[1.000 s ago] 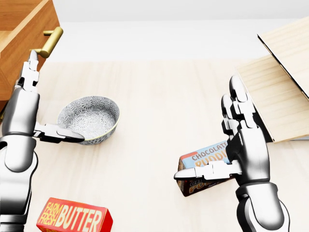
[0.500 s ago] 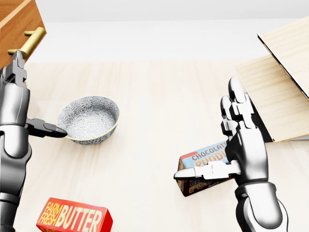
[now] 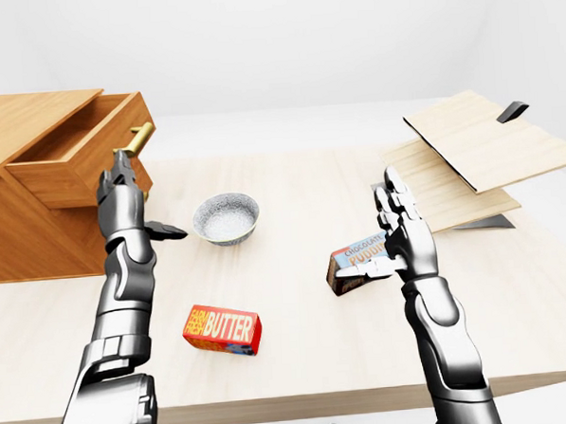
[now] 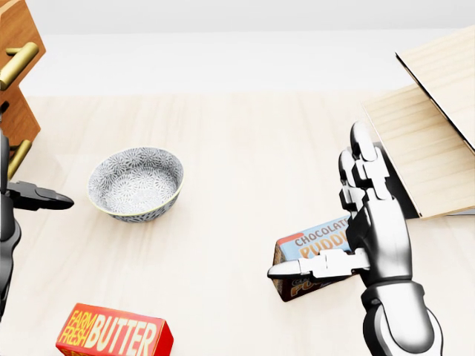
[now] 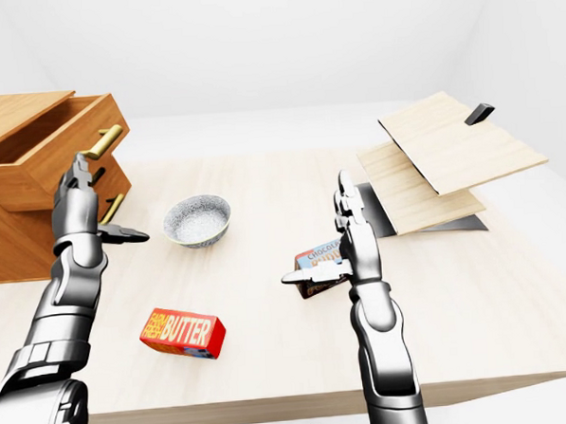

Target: Close the top drawer of the cabinet.

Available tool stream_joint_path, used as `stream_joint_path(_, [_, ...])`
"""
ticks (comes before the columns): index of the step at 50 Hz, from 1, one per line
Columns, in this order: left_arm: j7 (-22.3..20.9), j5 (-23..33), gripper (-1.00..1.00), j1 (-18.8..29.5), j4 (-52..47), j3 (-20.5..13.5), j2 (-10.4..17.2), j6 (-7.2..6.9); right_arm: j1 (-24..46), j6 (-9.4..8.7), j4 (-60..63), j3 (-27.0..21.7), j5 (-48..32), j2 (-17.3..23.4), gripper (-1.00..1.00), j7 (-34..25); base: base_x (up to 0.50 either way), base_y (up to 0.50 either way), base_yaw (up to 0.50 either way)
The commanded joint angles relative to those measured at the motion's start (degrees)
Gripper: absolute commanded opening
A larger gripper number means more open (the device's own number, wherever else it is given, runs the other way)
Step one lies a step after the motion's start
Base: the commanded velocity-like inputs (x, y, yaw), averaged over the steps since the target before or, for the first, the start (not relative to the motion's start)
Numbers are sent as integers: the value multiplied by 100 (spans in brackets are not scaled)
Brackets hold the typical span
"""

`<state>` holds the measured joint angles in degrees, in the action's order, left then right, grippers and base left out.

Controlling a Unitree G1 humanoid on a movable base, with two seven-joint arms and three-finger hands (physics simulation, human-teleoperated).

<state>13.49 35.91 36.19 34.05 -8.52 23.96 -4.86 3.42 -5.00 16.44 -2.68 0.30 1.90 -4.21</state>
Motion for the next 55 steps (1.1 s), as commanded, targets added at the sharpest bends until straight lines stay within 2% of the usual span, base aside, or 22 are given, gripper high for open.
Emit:
stream_joint_path(1, [219, -91, 100, 50, 356, -154, 200, -13, -5, 0, -14, 7, -11, -4, 100, -5, 0, 0, 0])
stream_joint_path(8, [372, -151, 100, 305, 870, -126, 319, 90, -9, 0, -18, 9, -18, -3, 100, -8, 0, 0, 0])
stream_joint_path(17, [512, -300, 100, 629, 1356, -135, 528, 112, 115, 0, -102, 44, -50, -19, 100, 47, 0, 0, 0])
stream_joint_path(34, [844, -355, 100, 1370, 2658, 11, 891, 332, 69, 0, -93, 40, -45, -10, 100, 28, 0, 0, 0])
stream_joint_path(55, [1011, -326, 100, 1957, 3375, 64, 1231, 220, -25, 0, -87, 39, -64, -12, 100, -9, 0, 0, 0])
